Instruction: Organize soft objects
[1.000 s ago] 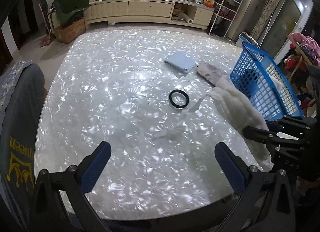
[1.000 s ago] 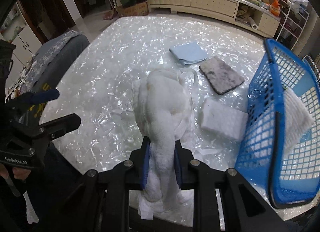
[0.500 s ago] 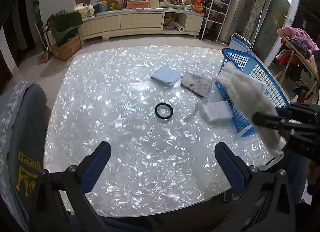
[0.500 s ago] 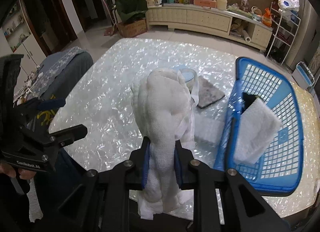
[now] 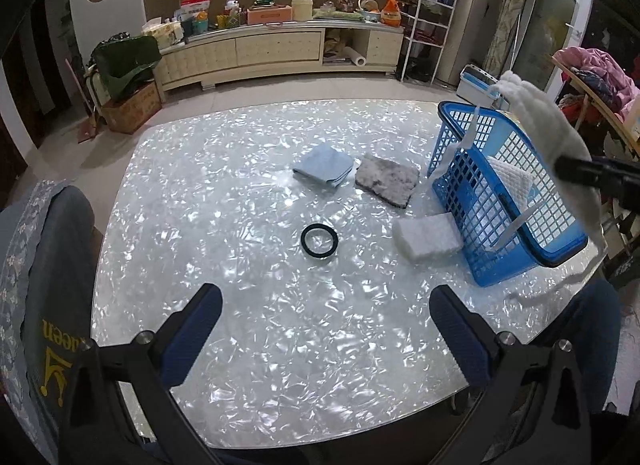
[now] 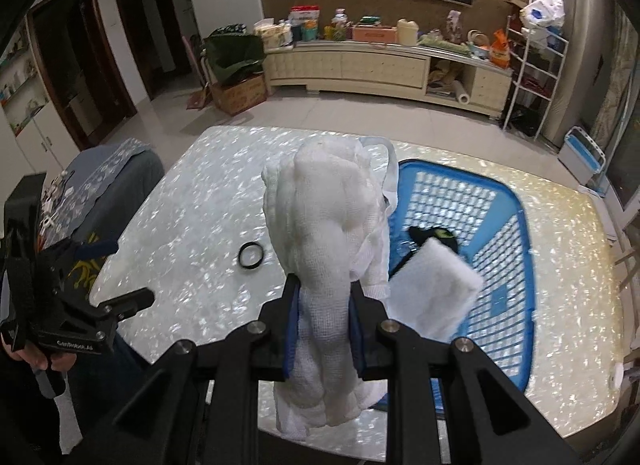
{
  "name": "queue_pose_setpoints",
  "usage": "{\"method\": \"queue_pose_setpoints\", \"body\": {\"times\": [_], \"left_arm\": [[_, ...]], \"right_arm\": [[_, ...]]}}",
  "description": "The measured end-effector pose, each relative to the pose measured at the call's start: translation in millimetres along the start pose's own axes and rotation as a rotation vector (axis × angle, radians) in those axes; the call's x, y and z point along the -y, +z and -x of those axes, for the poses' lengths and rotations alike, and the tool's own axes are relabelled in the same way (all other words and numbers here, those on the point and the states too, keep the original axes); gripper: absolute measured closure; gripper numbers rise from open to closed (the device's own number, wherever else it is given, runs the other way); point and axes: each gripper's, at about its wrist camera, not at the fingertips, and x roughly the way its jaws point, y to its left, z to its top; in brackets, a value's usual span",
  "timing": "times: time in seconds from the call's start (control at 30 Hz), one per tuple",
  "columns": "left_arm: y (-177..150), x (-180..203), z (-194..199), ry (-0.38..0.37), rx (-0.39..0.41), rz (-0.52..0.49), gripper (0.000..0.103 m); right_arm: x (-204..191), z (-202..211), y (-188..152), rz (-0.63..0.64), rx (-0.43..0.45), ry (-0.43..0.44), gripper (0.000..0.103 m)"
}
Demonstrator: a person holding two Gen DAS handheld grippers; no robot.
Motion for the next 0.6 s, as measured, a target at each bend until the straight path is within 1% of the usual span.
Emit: {"method": "queue_pose_setpoints", "body": {"times": [0.23, 0.4, 0.6], "left_arm": [[12.1, 9.2, -11.1, -0.027, 0.000, -0.026, 0.000], [19.7, 12.6, -30.2, -0.040, -0.042, -0.062, 0.000], [29.2, 5.8, -55.6, -0.057, -0.084, -0.062, 0.000]], "right_arm": [[31.2, -0.6, 0.6, -0.048, 0.001, -0.045, 0.083], [47.5, -7.2, 3.0, -0.087, -0.002, -0.059, 0.083], [63.9, -17.1, 7.4, -0.116, -0.015, -0.085, 0.083]]}}
